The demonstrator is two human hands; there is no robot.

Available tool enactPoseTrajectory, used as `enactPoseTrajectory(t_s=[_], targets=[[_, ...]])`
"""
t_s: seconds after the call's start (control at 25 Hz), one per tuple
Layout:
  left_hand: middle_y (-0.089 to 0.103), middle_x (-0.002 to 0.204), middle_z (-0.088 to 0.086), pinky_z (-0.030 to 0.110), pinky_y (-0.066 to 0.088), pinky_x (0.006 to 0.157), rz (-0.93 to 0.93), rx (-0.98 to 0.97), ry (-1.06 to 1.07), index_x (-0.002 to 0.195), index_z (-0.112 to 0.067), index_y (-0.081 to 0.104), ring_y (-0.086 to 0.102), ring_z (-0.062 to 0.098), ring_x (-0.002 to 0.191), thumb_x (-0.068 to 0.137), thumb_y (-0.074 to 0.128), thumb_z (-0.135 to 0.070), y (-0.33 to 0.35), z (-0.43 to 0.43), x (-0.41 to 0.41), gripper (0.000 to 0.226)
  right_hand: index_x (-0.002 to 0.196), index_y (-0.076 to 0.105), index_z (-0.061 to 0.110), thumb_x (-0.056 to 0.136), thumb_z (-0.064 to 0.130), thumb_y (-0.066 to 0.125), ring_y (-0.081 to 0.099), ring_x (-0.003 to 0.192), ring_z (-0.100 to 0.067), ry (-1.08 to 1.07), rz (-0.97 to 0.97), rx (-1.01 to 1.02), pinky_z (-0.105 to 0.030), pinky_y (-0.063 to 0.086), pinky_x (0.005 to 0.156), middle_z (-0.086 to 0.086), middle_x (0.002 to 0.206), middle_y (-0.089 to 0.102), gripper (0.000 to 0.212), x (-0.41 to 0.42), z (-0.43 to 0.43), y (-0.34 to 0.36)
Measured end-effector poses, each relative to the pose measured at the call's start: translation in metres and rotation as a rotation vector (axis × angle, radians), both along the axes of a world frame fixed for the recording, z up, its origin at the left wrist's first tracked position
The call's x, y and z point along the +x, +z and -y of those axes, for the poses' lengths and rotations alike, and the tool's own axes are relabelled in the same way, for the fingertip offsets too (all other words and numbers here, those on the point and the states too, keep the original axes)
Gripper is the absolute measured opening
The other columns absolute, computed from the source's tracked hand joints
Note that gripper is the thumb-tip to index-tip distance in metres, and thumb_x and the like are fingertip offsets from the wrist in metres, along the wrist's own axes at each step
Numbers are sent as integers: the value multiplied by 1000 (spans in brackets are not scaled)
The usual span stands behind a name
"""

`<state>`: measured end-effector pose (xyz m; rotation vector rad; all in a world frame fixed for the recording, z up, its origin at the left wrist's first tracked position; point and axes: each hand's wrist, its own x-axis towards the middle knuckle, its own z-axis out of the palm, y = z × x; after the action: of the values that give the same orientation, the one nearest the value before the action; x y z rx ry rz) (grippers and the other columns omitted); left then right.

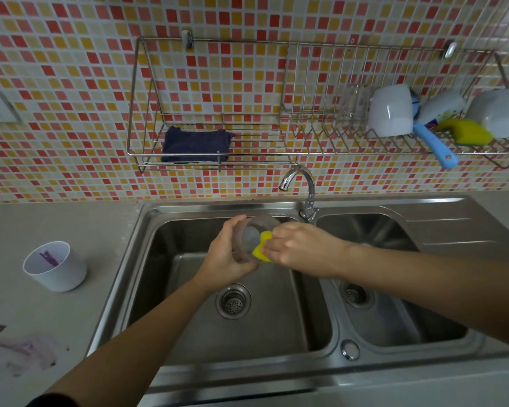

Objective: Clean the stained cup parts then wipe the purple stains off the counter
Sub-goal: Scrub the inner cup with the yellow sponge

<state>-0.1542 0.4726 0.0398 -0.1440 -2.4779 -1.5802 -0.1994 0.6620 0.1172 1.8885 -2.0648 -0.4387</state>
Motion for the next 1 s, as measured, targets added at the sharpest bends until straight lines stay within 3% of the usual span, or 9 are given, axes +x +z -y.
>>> enactPoseTrajectory(t_s=[0.08, 0.16, 0.24, 0.36, 0.44, 0.56, 0.64, 0.76, 1.0], targets=[[52, 124, -11, 18, 53, 81, 6, -29, -83, 131, -33, 33, 59, 4, 108, 59, 86, -11, 0, 4, 1, 92, 70, 64, 21, 79, 9, 54, 55, 71, -13, 93, -90, 10, -25, 49, 65, 9, 70, 64, 19, -6, -4, 5], [52, 130, -6, 27, 51, 91, -43, -99, -117, 135, -26, 35, 54, 7, 117, 59, 86, -22, 0, 3, -1, 92, 70, 64, 20, 79, 8, 57, 55, 72, -14, 104, -92, 3, -26, 50, 66, 8, 70, 64, 17, -9, -4, 8], [50, 130, -8, 28, 45, 99, -84, -116, -67, 131, -31, 38, 50, 6, 120, 58, 85, -29, 1, -1, -2, 87, 74, 67, 20, 73, 10, 67, 56, 71, -15, 6, -12, -46, -26, 50, 64, 7, 72, 66, 10, -2, 1, 6], [47, 126, -21, 25, 44, 99, -75, -66, 15, 123, -46, 34, 49, 2, 118, 55, 82, -36, -2, -5, 2, 83, 88, 68, 14, 67, 2, 71, 56, 69, -21, -119, 295, -79, -31, 48, 62, -1, 80, 70, 24, 2, 0, 4], [49, 124, -20, 28, 47, 96, -57, -41, 54, 124, -43, 37, 51, 3, 117, 54, 81, -34, -4, -6, 3, 83, 89, 69, 15, 69, 8, 72, 58, 72, -20, -130, 238, -61, -30, 49, 64, 1, 82, 71, 22, -1, -2, 6], [50, 123, -18, 13, 41, 97, -51, -40, 63, 127, -36, 37, 49, -1, 116, 54, 81, -31, -3, -8, -1, 85, 90, 68, 17, 70, 8, 73, 59, 73, -17, -149, 151, -73, -28, 50, 66, 4, 83, 70, 22, 2, -3, 5], [50, 124, -15, 8, 39, 94, -51, -56, 62, 130, -28, 39, 48, 0, 114, 55, 82, -29, -5, -7, -2, 86, 102, 66, 12, 69, -3, 66, 58, 80, -23, -186, 326, -65, -34, 52, 74, -2, 95, 71, 36, 7, 0, 3], [50, 125, -10, 17, 44, 93, -53, -50, 99, 131, -22, 40, 51, 4, 114, 57, 83, -29, -9, -8, 0, 86, 118, 61, 11, 69, -8, 56, 56, 95, -26, -344, 551, -127, -37, 46, 87, -4, 113, 68, 53, 9, 0, 5], [53, 125, -6, -4, 34, 82, -17, -61, 135, 132, -20, 41, 50, 3, 108, 59, 86, -16, -4, -6, -4, 86, 115, 63, 8, 65, -12, 56, 57, 88, -25, -360, 550, -132, -34, 49, 81, -5, 107, 70, 54, 10, -3, 2]])
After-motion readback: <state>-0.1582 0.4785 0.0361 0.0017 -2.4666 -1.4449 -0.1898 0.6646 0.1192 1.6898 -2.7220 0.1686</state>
